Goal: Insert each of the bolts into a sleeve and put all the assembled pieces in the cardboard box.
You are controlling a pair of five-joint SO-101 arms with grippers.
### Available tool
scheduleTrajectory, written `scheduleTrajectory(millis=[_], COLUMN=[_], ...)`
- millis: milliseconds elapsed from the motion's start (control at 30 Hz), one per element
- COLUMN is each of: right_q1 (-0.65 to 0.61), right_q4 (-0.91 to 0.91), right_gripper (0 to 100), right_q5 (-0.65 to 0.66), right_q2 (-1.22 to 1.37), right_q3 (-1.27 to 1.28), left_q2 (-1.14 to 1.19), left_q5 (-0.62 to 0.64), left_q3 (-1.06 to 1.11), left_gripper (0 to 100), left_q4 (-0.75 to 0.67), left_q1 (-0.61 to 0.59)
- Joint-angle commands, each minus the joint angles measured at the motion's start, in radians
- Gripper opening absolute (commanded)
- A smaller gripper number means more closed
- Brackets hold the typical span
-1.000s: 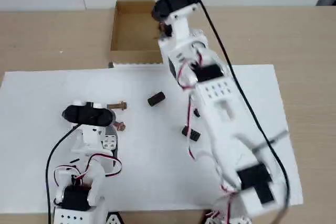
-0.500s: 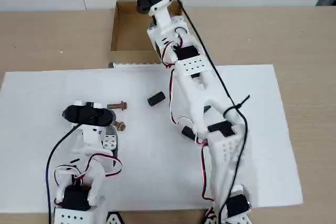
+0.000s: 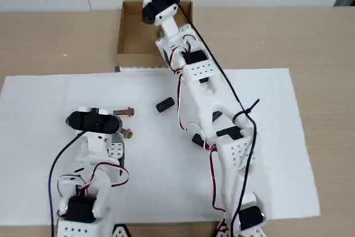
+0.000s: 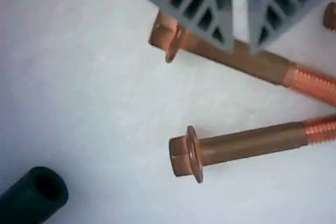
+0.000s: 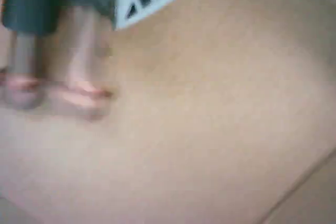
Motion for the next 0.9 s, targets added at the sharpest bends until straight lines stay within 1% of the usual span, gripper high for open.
scheduleTrajectory(millis=[0, 67, 100, 233, 300, 367, 567, 700, 867], right_q1=[0.007, 0.007, 0.005, 0.005, 0.005, 0.005, -0.002, 0.004, 0.001], right_q4=[0.013, 0.025, 0.042, 0.12, 0.182, 0.257, 0.504, 0.619, 0.817], right_gripper=[17.5, 16.0, 13.7, 0.1, 1.5, 0.2, 0.3, 0.3, 0.3], right_q5=[0.012, 0.012, 0.012, 0.008, 0.006, 0.005, 0.005, 0.005, 0.009], right_q2=[-0.036, -0.051, -0.067, -0.137, -0.185, -0.239, -0.389, -0.463, -0.541], right_q3=[-0.052, -0.052, -0.052, -0.052, -0.052, -0.052, -0.052, -0.052, -0.052], left_q2=[-0.009, -0.009, -0.009, -0.009, -0.009, -0.009, -0.009, -0.009, -0.009], left_q5=[-0.006, -0.006, -0.006, -0.006, -0.006, -0.006, -0.006, -0.006, -0.006], left_q3=[-0.005, -0.005, -0.005, -0.005, -0.005, -0.005, -0.005, -0.005, -0.005], left_gripper=[1, 1, 1, 1, 1, 1, 1, 1, 1], left_q4=[0.0, 0.0, 0.0, 0.0, 0.0, 0.0, 0.0, 0.0, 0.0], left_q1=[-0.005, -0.005, -0.005, -0.005, -0.005, -0.005, -0.005, -0.005, -0.005])
